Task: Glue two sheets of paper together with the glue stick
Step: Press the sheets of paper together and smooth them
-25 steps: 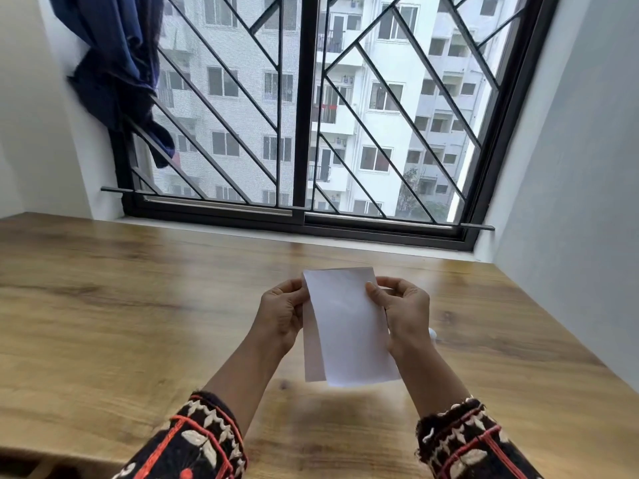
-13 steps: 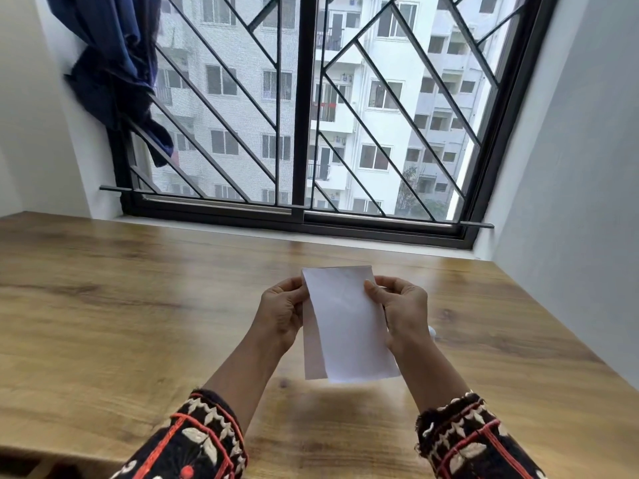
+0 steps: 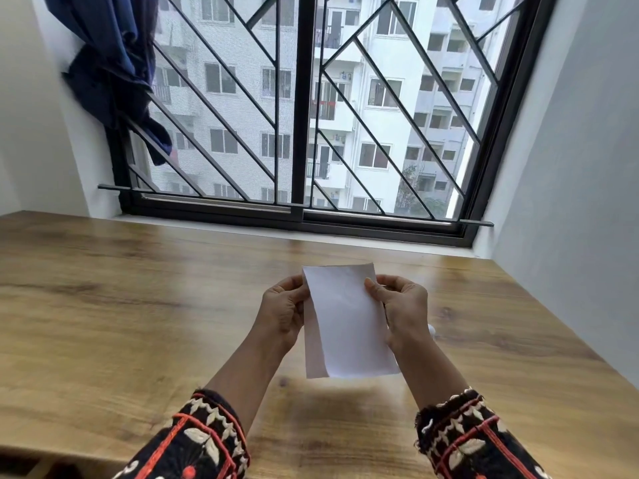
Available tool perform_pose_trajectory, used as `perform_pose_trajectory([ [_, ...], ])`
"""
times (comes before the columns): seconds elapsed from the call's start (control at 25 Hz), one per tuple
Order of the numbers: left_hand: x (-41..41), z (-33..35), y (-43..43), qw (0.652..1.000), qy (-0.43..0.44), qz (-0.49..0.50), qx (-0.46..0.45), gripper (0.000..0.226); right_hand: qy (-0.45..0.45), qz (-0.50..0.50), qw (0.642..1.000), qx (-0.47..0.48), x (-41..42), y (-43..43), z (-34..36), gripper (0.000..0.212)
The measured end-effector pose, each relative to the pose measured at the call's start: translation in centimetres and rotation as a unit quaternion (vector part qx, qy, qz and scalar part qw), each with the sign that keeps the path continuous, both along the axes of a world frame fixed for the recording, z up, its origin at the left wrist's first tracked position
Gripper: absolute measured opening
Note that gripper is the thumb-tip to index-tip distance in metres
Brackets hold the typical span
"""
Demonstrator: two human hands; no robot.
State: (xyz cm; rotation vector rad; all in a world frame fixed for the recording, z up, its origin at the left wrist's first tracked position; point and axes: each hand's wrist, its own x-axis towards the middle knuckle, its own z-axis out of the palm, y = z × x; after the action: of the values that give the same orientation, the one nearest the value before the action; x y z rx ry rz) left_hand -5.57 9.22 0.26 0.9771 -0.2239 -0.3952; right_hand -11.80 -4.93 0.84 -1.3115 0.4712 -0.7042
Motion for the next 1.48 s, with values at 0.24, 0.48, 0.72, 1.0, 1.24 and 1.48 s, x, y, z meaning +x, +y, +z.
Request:
perform_pose_trajectory([
  [0.24,-0.3,-0.1,-0.1,1.000,-0.002,-0.002,-0.012,0.016,0.008,-0.005,1.000,0.011,0.2,-0.1,-0.1,0.011],
  [0.48,-0.3,-0.2,-0.2,1.000,-0.001,0.001,-0.007,0.018,0.010,0.002,1.000,0.015,0.2,-0.1,-0.1,0.011],
  [0.72,-0.2,-0.1,-0.3,1.000,-0.003,0.010,-0.002,0.019,0.014,-0.004,1.000,0.012,0.3,-0.1,0.0,0.012],
  [1.0,-0.7,0.1,-0.6,0.999,-0.006,0.035,0.009,0.023,0.023,-0.003,1.000,0.015,0.3,-0.1,0.1,0.012],
  [1.24,-0.8,0.1,-1.1,0.989,-0.058,0.137,-0.002,0.031,0.012,-0.008,1.000,0.015,0.1,-0.1,0.3,0.013],
  [1.48,-1.2,0.4,-1.2,0.980,-0.101,0.173,0.009,0.019,0.008,-0.017,1.000,0.003,0.1,0.0,0.3,0.013],
])
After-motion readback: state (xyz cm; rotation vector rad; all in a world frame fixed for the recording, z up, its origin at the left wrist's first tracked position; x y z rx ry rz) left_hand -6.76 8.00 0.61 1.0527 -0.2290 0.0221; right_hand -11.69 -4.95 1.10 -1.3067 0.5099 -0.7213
